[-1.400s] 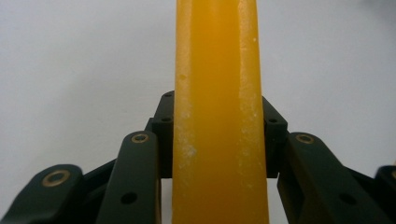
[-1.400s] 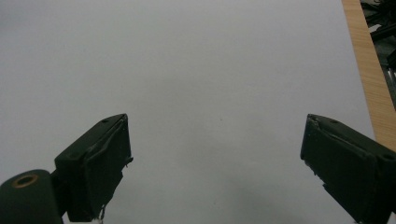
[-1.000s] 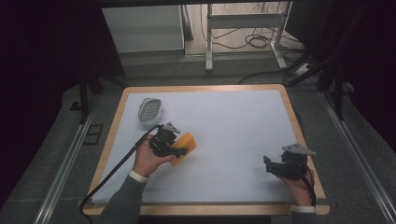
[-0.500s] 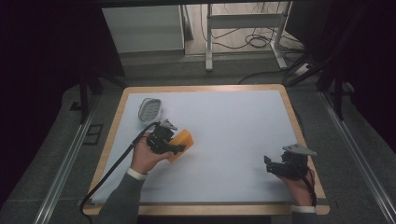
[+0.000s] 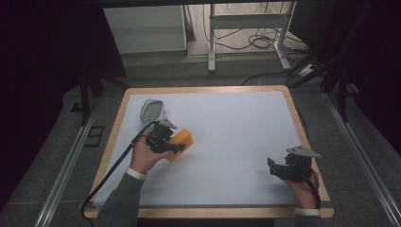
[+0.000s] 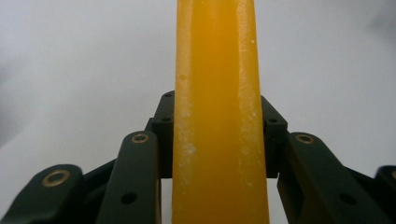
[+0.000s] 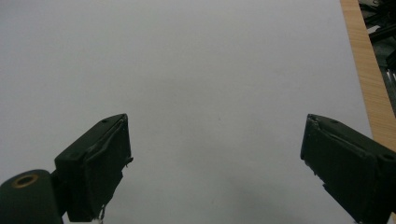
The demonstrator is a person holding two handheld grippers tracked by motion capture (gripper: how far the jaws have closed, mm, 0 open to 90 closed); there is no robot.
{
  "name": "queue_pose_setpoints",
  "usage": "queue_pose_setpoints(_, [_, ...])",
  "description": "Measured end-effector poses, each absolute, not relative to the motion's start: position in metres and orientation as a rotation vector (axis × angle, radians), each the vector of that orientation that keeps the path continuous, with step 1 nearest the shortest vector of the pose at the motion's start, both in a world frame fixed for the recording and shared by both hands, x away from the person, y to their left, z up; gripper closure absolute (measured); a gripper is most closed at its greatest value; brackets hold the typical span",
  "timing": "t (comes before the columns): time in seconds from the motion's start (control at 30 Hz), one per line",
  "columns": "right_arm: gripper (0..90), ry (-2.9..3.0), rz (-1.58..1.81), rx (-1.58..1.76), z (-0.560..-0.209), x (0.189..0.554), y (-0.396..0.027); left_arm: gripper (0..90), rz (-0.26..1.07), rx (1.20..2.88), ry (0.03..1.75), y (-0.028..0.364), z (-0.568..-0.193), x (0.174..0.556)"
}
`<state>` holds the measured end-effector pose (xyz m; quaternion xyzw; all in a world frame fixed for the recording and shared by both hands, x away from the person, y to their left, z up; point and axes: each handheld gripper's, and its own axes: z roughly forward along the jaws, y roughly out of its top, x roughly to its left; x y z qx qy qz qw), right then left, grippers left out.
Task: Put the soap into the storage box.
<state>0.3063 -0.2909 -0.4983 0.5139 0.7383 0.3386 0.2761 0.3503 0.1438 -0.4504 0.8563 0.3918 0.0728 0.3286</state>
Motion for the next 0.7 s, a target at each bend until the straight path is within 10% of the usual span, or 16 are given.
queue_pose_setpoints(0.7, [8.7,1.990,0.905,1.383,-0.499,0.307,-0.290,61.0,0.229,2.202,1.077,0.166,-0.439,0.363])
